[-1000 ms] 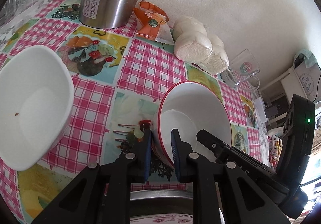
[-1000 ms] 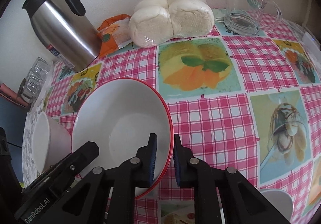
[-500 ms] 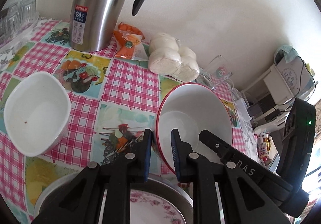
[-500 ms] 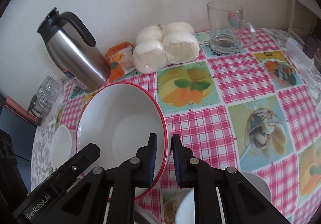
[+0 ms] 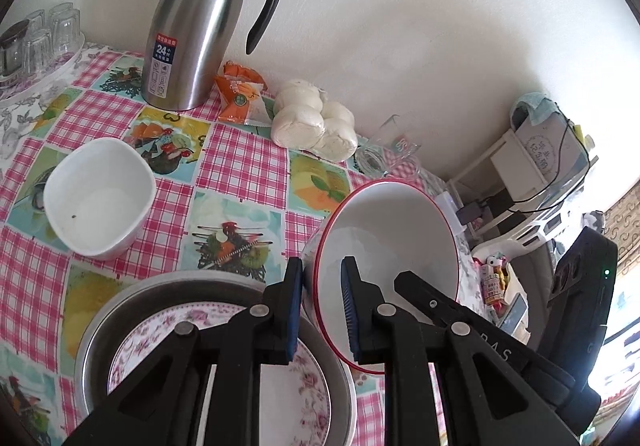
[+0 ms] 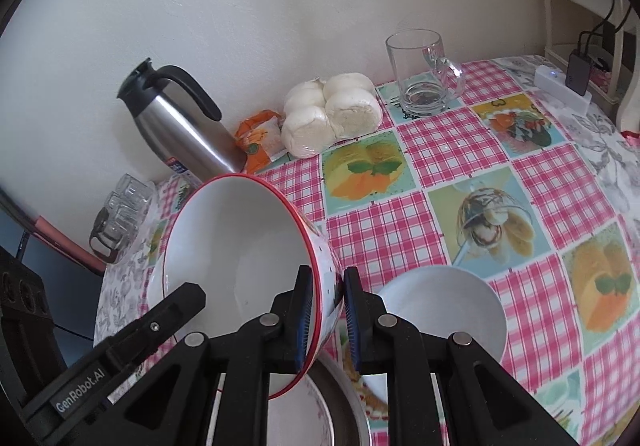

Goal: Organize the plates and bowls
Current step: 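Lift the red-rimmed bowl with both grippers and carry it over the basin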

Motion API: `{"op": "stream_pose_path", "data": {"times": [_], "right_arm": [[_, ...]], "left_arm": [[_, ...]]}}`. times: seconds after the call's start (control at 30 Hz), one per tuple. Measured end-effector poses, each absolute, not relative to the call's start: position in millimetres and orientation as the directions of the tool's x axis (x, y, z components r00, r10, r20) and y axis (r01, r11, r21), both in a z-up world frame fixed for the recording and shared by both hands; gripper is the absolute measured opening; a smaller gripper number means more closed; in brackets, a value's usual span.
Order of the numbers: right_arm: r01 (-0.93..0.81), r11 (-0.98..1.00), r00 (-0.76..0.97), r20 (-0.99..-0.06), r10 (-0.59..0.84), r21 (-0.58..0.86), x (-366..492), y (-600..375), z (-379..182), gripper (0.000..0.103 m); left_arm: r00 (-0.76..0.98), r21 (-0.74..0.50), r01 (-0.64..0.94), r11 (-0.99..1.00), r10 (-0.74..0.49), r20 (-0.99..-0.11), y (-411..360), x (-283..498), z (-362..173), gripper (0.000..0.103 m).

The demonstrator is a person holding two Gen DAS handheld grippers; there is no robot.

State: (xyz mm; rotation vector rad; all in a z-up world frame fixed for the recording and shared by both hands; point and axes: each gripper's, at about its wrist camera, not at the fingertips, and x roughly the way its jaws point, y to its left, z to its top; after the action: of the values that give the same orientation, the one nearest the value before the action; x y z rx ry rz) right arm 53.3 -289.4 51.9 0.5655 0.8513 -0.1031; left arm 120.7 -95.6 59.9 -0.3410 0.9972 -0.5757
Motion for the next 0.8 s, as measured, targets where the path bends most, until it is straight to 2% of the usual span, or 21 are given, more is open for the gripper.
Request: {"op": "stream_pose_path", "data": {"times": [0.8], "right_arm": [[0.218,0.858,0.727,-0.664,0.175,0.465,-32,-229,70,0.017]], "left_arm": [[0.477,-0.515,0.262,0.816,-0.573,-0.666,-31,39,71,0.02]]}}
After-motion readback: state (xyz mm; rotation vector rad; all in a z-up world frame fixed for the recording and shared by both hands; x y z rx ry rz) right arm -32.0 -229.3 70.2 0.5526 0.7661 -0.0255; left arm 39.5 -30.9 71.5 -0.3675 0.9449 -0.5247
